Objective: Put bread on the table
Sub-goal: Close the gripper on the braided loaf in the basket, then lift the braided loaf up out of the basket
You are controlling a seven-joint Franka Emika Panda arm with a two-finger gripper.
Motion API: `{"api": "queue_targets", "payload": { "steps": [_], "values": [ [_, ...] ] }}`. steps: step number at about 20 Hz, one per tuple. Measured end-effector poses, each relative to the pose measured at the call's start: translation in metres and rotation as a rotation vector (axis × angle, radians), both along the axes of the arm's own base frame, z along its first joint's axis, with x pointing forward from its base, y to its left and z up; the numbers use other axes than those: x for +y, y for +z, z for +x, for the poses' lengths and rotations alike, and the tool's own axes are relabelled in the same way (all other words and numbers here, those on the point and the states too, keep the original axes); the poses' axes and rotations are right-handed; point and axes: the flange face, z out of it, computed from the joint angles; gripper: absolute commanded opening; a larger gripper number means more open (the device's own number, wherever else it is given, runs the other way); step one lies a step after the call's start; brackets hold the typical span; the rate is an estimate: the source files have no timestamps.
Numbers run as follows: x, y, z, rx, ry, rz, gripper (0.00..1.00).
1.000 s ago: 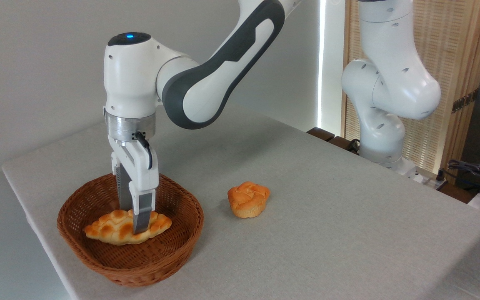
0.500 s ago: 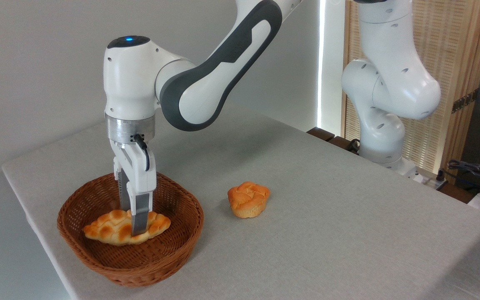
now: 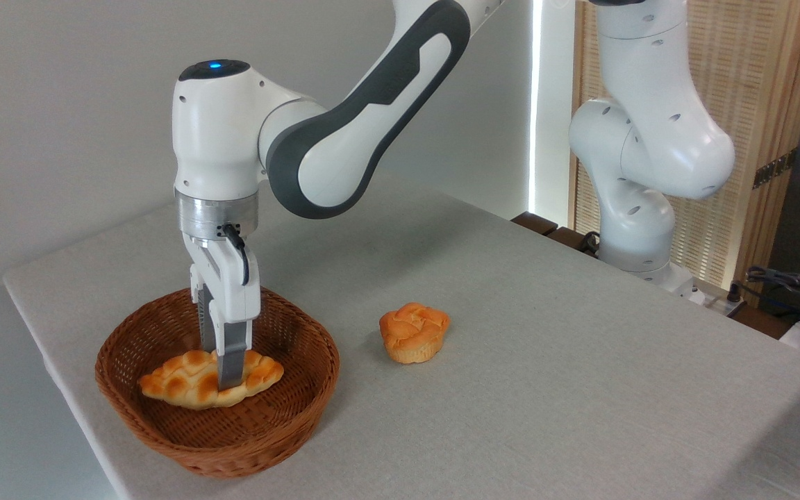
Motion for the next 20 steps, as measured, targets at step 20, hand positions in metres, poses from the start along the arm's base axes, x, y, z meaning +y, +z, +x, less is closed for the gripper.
{"api": "queue_targets", "payload": {
  "steps": [20],
  "values": [
    [0.007, 0.031, 0.000, 0.062, 0.020, 0.016, 0.32]
  ]
}}
